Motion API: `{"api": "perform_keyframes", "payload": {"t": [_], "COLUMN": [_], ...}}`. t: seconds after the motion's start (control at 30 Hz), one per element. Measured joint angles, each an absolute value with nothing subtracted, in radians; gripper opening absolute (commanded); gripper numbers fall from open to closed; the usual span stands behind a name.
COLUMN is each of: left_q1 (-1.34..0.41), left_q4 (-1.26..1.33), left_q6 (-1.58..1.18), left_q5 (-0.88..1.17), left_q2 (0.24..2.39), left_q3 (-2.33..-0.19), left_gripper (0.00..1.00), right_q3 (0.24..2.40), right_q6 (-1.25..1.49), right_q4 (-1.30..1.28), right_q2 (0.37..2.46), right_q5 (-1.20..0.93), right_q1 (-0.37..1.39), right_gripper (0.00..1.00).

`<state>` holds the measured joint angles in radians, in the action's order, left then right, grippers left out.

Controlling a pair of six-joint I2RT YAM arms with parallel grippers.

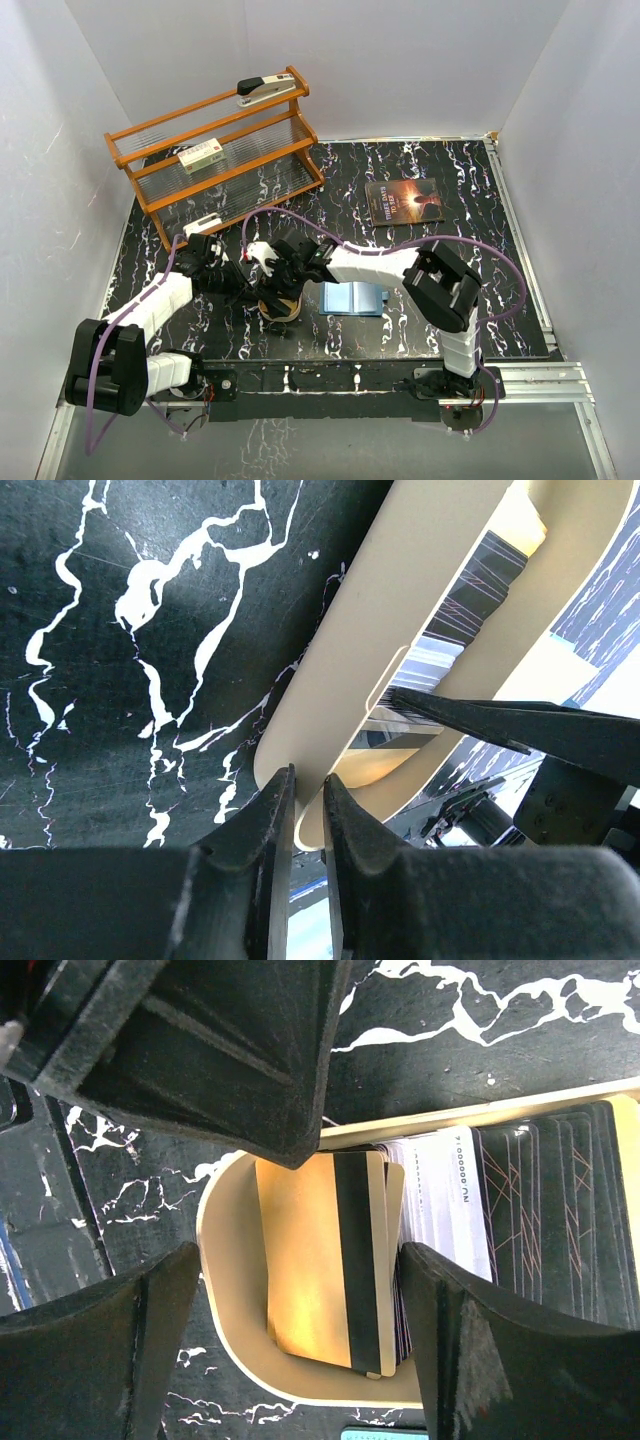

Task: Put the credit cards into the card holder
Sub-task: Adjust the credit card in the storage box.

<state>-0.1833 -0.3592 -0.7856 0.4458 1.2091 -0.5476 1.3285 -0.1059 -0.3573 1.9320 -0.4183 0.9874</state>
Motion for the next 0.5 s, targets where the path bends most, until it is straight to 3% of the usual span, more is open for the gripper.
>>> {"api": "perform_keyframes", "payload": {"t": [0.1,0.37,0.5], "left_q1": [-0.183,-0.183,-0.183], "left_q4": [-0.360,-0.361,-0.365], "left_q6": [-0.786,-0.785,-0.782], "left_q5": [0.446,0.433,0.429], "left_q2": [1.209,1.209,1.211], "left_q3": [-0.548,-0.548,-0.551], "left_gripper": [0.12,0.12,0.12], "right_q3": [1.325,1.318,1.316], "right_q6": [-0.098,-0.077,-0.069], "right_q4": [-0.357,-0.343,-0.337], "right_q2": [1.927,1.892,1.885], "right_q5": [-0.403,-0.334,-0.311], "right_q1": [0.989,0.986,0.981], "right_gripper": [0.63,0.19,0.04]}}
